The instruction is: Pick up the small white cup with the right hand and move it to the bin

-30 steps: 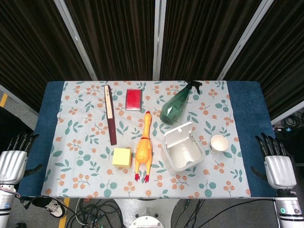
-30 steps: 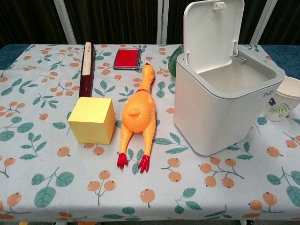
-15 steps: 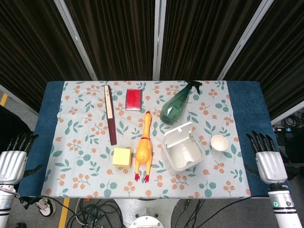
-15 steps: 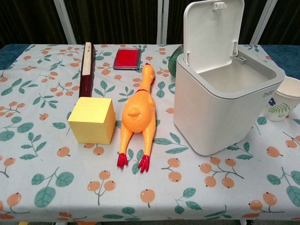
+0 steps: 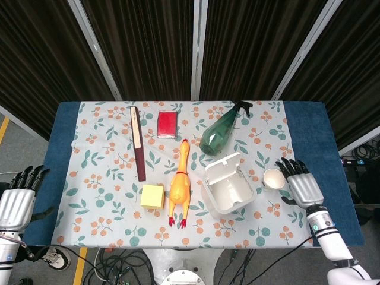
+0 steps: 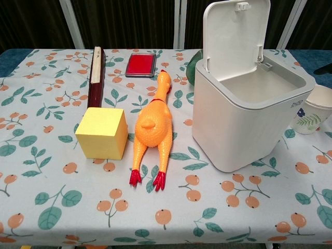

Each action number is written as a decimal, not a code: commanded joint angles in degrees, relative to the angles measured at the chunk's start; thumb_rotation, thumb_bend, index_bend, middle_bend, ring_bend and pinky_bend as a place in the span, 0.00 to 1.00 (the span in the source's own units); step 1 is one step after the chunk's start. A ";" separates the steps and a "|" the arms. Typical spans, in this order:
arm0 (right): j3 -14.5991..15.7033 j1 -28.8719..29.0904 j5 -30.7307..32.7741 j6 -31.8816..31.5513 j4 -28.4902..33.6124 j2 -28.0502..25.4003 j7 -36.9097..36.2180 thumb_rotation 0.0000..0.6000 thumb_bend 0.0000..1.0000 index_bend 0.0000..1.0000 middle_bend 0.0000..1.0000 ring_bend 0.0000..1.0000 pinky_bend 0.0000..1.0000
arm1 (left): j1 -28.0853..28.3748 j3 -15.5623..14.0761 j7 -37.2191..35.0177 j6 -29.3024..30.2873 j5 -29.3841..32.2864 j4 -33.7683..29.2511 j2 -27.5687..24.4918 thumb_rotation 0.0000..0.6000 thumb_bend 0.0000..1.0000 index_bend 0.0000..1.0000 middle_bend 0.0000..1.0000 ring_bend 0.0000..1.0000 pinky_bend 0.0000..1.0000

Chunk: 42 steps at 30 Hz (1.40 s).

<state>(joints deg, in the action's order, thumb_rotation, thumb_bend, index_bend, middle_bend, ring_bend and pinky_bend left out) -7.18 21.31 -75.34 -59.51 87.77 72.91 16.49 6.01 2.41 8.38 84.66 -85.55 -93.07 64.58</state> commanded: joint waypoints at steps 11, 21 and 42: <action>0.21 3.72 1.26 1.81 -2.79 3.75 1.41 1.00 0.09 0.00 0.08 0.04 0.22 | 0.43 -0.14 0.10 -0.78 -0.09 -0.38 -0.26 1.00 0.10 0.14 0.09 0.04 0.14; 1.20 3.60 0.37 0.56 -3.79 3.58 -0.92 1.00 0.12 0.16 0.25 0.24 0.41 | 0.28 -0.34 -0.10 -0.97 0.30 -0.07 -0.12 1.00 0.10 0.14 0.09 0.04 0.14; 1.10 1.25 -6.41 -9.15 3.23 -3.20 -6.23 1.00 0.15 0.40 0.39 0.34 0.48 | 0.35 -0.37 -0.12 -1.12 0.47 -0.09 -0.12 1.00 0.10 0.14 0.09 0.04 0.14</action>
<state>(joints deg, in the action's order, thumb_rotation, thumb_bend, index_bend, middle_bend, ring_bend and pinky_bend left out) -5.80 23.27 -80.18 -66.65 88.89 71.55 11.01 6.35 2.04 8.27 83.55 -85.09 -93.16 64.46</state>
